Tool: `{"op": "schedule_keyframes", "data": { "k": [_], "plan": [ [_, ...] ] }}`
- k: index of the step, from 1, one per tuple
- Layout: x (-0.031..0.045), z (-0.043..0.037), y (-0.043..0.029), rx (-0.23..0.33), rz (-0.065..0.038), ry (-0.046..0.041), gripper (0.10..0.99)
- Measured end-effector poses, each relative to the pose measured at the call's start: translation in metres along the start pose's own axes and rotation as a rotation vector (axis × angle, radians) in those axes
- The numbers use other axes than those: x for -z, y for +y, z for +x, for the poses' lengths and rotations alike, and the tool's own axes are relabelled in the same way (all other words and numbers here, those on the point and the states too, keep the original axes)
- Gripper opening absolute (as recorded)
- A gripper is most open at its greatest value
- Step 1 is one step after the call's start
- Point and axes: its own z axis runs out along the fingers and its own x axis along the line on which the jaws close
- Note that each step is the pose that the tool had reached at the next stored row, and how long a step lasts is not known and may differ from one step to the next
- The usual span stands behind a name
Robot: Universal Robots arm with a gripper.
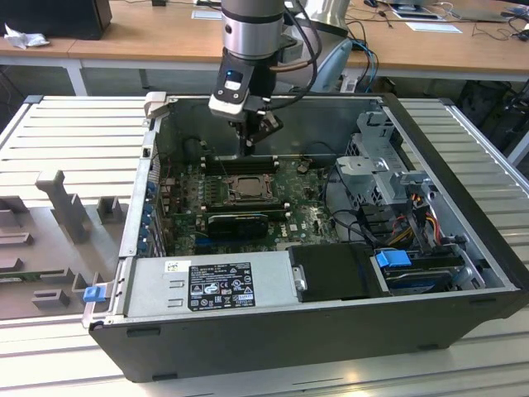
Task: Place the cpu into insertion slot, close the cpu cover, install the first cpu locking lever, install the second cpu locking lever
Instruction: 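Install the first cpu locking lever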
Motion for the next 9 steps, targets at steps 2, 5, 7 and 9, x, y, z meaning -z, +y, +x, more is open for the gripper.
{"op": "schedule_keyframes", "data": {
  "k": [2,5,7,9],
  "plan": [
    [-0.0002,0.0000,0.0000,0.058,0.001,0.0013,0.106],
    [-0.0003,0.0000,0.0000,0.118,0.003,0.0028,0.106],
    [-0.0004,0.0000,0.0000,0.156,0.003,0.0037,0.106],
    [-0.0005,0.0000,0.0000,0.191,0.004,0.0045,0.106]
  ]
}}
